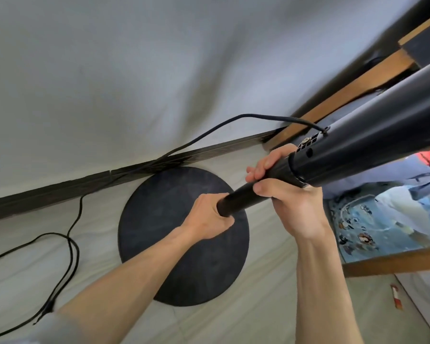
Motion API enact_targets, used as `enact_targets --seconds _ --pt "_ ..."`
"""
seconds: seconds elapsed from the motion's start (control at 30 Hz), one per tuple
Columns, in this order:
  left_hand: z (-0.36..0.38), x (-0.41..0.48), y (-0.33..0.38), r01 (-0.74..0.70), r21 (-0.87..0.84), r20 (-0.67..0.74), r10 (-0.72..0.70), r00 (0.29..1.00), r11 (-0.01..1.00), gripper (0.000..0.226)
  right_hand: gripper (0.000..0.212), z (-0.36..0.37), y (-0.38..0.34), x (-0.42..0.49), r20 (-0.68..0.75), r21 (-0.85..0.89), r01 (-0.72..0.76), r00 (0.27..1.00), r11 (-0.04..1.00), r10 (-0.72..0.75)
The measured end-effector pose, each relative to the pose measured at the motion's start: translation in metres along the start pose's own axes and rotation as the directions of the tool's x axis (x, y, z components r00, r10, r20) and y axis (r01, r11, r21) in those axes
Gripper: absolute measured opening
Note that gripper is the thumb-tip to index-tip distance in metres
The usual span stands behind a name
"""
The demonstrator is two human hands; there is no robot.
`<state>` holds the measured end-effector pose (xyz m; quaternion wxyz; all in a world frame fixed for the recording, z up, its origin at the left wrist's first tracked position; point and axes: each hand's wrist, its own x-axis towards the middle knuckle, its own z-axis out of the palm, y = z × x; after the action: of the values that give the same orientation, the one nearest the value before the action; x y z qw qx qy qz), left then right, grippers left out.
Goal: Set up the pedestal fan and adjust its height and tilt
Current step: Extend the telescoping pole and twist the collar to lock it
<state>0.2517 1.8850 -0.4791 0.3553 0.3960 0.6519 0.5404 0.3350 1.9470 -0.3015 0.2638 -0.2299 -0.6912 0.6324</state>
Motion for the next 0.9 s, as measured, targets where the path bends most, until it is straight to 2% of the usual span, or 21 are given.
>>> enact_targets --seconds 0.07,0.13,0.2,0.23,0.43,0.57,0.67,0.7,0.73,0.8,0.87,0.9 --pt "0.001 0.0 -0.001 0.005 -0.007 -0.01 -0.005 1.0 1.0 0.039 0.028 0.011 0.0 -0.004 -0.199 -0.064 0.042 0.979 0.997 -0.054" --pt "0.002 0.001 -0.003 0.012 -0.017 -0.029 -0.013 1.0 1.0 0.04 0.016 0.031 0.003 -0.007 -0.425 -0.169 0.079 0.893 0.982 -0.145" --pt "0.003 0.001 -0.004 0.029 -0.015 -0.027 -0.03 0.999 0.999 0.041 0.024 0.045 0.005 -0.006 -0.557 -0.163 0.079 0.815 0.983 -0.158" --pt "0.002 0.002 -0.005 0.035 -0.008 -0.013 -0.035 0.999 0.999 0.041 0.029 0.046 0.005 -0.005 -0.581 -0.149 0.072 0.801 0.986 -0.146" --pt "-0.002 0.003 -0.004 0.004 0.006 0.049 -0.004 0.999 1.0 0.037 0.04 0.025 0.003 -0.006 -0.368 -0.133 0.105 0.918 0.986 -0.148" --pt "-0.001 0.002 -0.005 -0.019 -0.014 0.045 0.019 0.999 1.0 0.033 0.045 0.014 0.004 -0.006 -0.181 -0.045 0.086 0.979 0.995 -0.092" --pt "-0.002 0.003 -0.007 -0.016 -0.021 0.065 0.017 0.998 1.0 0.035 0.049 -0.003 -0.002 0.001 0.067 0.009 0.02 0.998 1.0 -0.021" --pt "-0.002 0.005 -0.007 -0.011 -0.025 0.062 0.012 0.998 1.0 0.035 0.049 -0.005 -0.004 0.005 0.115 0.02 -0.006 0.993 1.0 0.003" --pt "-0.002 0.005 -0.009 -0.003 -0.025 0.06 0.004 0.998 1.0 0.034 0.047 -0.004 -0.003 0.005 0.095 0.023 -0.019 0.995 1.0 0.017" --pt "-0.001 0.008 -0.013 0.011 -0.014 0.045 -0.01 0.999 1.0 0.032 0.035 0.012 0.002 0.002 -0.161 -0.024 0.015 0.987 1.0 -0.018" --pt "0.002 0.009 -0.018 0.027 -0.007 0.027 -0.027 0.999 1.0 0.024 0.018 0.033 0.011 -0.001 -0.476 -0.118 0.053 0.874 0.992 -0.103" --pt "0.004 0.009 -0.02 0.032 0.002 0.024 -0.033 0.999 0.999 0.02 0.014 0.042 0.015 -0.001 -0.575 -0.139 0.069 0.806 0.988 -0.137"
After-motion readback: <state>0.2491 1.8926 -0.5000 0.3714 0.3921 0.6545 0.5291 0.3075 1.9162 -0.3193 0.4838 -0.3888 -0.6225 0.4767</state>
